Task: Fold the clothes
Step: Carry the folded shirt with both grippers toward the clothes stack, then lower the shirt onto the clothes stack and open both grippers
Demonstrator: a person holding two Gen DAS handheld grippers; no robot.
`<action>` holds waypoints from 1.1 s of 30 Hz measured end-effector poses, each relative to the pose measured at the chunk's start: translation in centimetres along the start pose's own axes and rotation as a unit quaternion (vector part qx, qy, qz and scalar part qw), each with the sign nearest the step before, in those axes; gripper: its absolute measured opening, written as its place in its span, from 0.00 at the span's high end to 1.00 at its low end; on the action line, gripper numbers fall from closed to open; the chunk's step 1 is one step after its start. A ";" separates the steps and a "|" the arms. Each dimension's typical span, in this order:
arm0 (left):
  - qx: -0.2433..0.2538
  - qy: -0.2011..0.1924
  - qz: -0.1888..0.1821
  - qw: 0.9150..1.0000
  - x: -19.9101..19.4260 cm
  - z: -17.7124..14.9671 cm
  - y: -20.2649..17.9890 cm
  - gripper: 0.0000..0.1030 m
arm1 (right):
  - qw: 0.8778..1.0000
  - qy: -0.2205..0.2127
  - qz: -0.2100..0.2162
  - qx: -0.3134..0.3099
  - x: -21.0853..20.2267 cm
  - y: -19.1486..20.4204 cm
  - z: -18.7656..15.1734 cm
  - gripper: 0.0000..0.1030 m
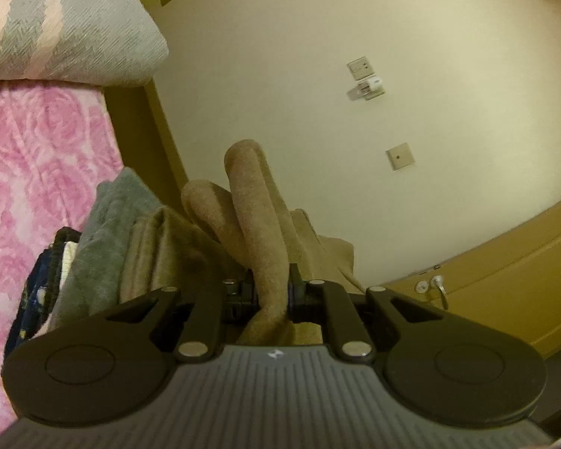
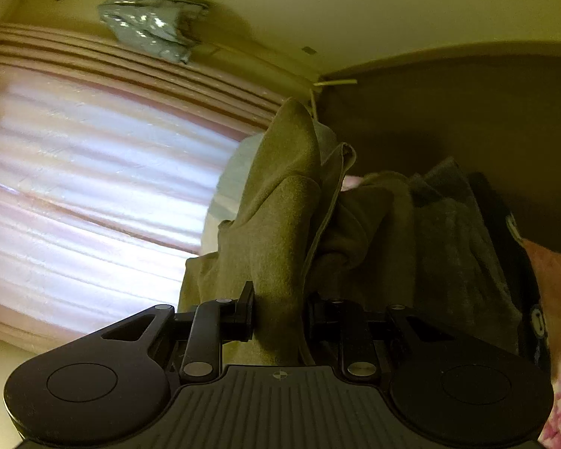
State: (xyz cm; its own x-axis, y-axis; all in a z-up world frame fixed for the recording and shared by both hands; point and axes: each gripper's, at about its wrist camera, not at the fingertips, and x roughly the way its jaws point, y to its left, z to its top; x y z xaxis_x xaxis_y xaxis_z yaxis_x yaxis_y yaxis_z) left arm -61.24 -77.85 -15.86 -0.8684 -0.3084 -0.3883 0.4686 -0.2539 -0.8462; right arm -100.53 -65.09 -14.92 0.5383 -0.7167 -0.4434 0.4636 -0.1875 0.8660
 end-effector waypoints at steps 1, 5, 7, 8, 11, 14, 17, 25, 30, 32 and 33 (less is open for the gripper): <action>0.001 0.003 0.005 1.000 0.3 -0.1 0.4 0.90 | 1.000 0.001 -0.003 0.004 0.2 -0.5 0.0 0.77; 0.006 0.010 0.025 1.000 1.1 -0.5 2.0 0.89 | 1.000 -0.001 -0.016 0.007 0.9 -2.1 0.1 0.77; 0.013 0.006 0.032 0.999 1.3 -0.7 2.4 0.88 | 1.000 -0.011 -0.020 -0.005 0.8 -2.2 -0.1 0.77; 0.016 0.005 0.035 0.999 1.3 -0.9 2.7 0.88 | 0.999 -0.017 -0.024 -0.017 0.7 -1.8 -0.3 0.77; 0.054 -0.004 0.037 0.998 1.1 -1.2 1.9 0.88 | 0.996 -0.033 -0.036 -0.073 0.5 0.1 -1.2 0.76; 0.070 0.000 0.063 0.996 1.3 -1.1 1.6 0.85 | 0.993 -0.032 -0.064 -0.092 0.8 0.6 -1.7 0.73; 0.074 -0.021 0.083 0.994 0.1 -0.9 1.1 0.84 | 0.989 -0.061 -0.105 -0.084 0.2 0.8 -1.9 0.50; 0.145 -0.046 0.098 0.983 -3.4 -2.1 -5.3 0.90 | 0.918 -0.187 -0.236 -0.257 -4.4 7.7 -7.0 0.58; 0.245 -0.006 0.101 0.964 0.0 -6.0 -9.6 0.91 | 0.880 -0.166 -0.245 -0.371 -2.1 9.3 -12.2 0.75; 0.275 0.013 0.125 0.953 1.9 -7.3 -9.6 0.91 | 0.872 -0.145 -0.257 -0.391 -0.2 8.2 -13.5 0.77; 0.288 0.024 0.140 0.947 2.9 -8.0 -9.2 0.92 | 0.868 -0.136 -0.265 -0.397 0.8 7.5 -13.9 0.77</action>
State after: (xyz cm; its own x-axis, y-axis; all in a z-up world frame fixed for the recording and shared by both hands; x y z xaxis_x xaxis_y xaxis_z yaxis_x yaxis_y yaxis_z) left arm -69.31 -69.10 -12.10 -0.6967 -0.3987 -0.5963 0.6805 -0.6305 -0.3735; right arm -86.84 -57.76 -11.97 -0.0344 -0.8233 -0.5665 0.9926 -0.0944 0.0769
